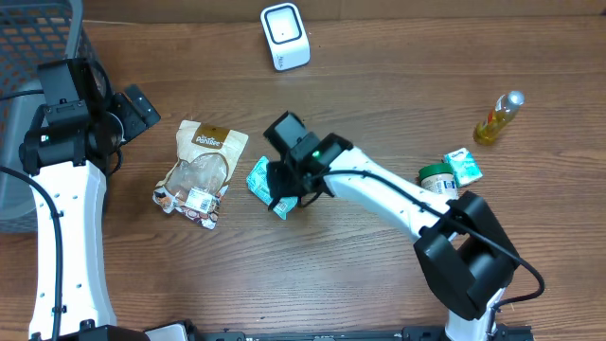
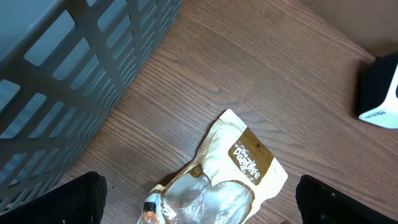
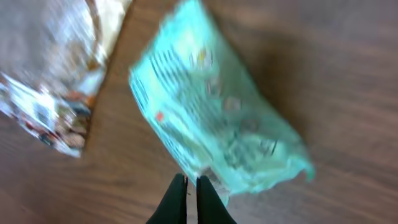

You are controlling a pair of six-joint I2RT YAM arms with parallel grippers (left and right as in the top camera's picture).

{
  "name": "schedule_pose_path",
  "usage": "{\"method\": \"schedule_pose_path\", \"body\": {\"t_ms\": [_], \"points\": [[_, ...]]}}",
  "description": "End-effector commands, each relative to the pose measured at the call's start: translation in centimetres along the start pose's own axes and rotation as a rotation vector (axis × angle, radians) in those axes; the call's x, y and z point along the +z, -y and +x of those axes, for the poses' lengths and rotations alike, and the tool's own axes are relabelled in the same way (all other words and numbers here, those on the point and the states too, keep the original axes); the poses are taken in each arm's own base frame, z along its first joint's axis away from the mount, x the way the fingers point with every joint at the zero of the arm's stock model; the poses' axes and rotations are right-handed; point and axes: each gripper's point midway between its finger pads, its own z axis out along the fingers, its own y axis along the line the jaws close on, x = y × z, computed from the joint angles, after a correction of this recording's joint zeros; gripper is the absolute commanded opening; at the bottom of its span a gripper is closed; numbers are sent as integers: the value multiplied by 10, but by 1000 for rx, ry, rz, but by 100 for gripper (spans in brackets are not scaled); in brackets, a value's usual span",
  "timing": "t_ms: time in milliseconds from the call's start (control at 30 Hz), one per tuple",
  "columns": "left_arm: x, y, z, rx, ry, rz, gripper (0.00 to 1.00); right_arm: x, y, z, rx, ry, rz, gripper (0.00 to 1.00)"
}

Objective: Scan the item barcode

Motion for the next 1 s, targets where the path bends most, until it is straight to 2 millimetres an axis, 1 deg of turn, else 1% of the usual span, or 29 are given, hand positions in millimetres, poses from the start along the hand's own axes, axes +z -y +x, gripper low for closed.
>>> {"method": "schedule_pose_path", "body": {"t_ms": [0, 100, 233, 500, 567, 633, 700, 767, 800, 867, 933, 967], "points": [[-7, 1, -9, 15, 32, -3, 100, 8, 3, 21, -17, -32, 15, 5], [-7, 1, -9, 15, 32, -3, 99, 17, 9, 26, -19, -31, 14, 5], [-7, 1, -9, 15, 32, -3, 100, 28, 13, 28, 15, -7, -3, 4], [-7, 1, -9, 15, 32, -3, 100, 28, 13, 28, 14, -6, -5, 4], [-7, 1, -9, 15, 32, -3, 100, 27, 9, 25, 11, -3, -20, 4], [-7, 1, -9, 15, 32, -3, 99, 19, 0, 19, 4, -2, -53, 4], [-7, 1, -9, 15, 32, -3, 100, 5, -7, 10, 5, 9, -69, 4], [-7, 1, -9, 15, 32, -3, 100, -14, -13, -4, -28, 47, -86, 4], [-7, 1, -9, 15, 32, -3, 100, -25, -15, -14, -57, 82, -96, 4], [-7, 1, -9, 15, 32, -3, 99, -39, -10, -34, -58, 152, -83, 4], [-7, 1, -9, 15, 32, -3, 100, -44, 0, -47, -39, 198, -60, 11], [-7, 1, -9, 15, 32, -3, 100, -45, 5, -52, -30, 211, -46, 13]]}}
